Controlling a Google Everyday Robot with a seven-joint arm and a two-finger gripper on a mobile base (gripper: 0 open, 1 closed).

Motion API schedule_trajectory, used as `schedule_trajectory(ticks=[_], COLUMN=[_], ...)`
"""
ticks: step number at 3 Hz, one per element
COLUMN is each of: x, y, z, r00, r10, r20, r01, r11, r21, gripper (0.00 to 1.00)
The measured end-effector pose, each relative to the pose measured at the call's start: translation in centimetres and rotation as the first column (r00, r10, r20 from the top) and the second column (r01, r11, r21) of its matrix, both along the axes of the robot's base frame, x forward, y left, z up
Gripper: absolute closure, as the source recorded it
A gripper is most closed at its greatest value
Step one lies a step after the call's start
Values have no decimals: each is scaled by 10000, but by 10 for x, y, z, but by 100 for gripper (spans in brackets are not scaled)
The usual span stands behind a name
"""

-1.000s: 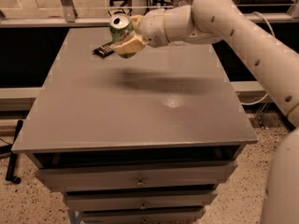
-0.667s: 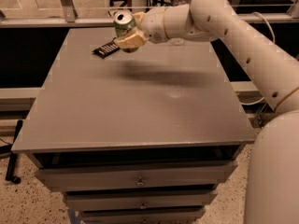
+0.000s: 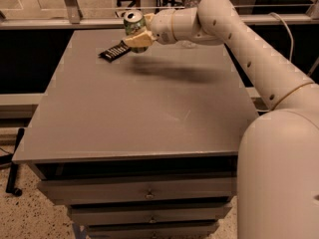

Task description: Move green can near rxbar chocolate

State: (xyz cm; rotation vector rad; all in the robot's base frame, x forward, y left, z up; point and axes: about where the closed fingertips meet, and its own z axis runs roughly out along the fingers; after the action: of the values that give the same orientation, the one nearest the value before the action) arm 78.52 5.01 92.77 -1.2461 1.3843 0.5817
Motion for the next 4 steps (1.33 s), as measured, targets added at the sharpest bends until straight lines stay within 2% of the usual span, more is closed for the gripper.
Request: schedule_trajectory(ticks=[2,3,4], x=[28,42,56], y=[-1,-8,-12], z=[-24,-30,-36], r00=[9944,9910,9865], r10=[-289,-585,-923], r20=[-1017,-1204,-1356], r01=[290,612,1000], r11=[9996,9979,9937], r21=[-2,187,510], gripper=[100,85,52])
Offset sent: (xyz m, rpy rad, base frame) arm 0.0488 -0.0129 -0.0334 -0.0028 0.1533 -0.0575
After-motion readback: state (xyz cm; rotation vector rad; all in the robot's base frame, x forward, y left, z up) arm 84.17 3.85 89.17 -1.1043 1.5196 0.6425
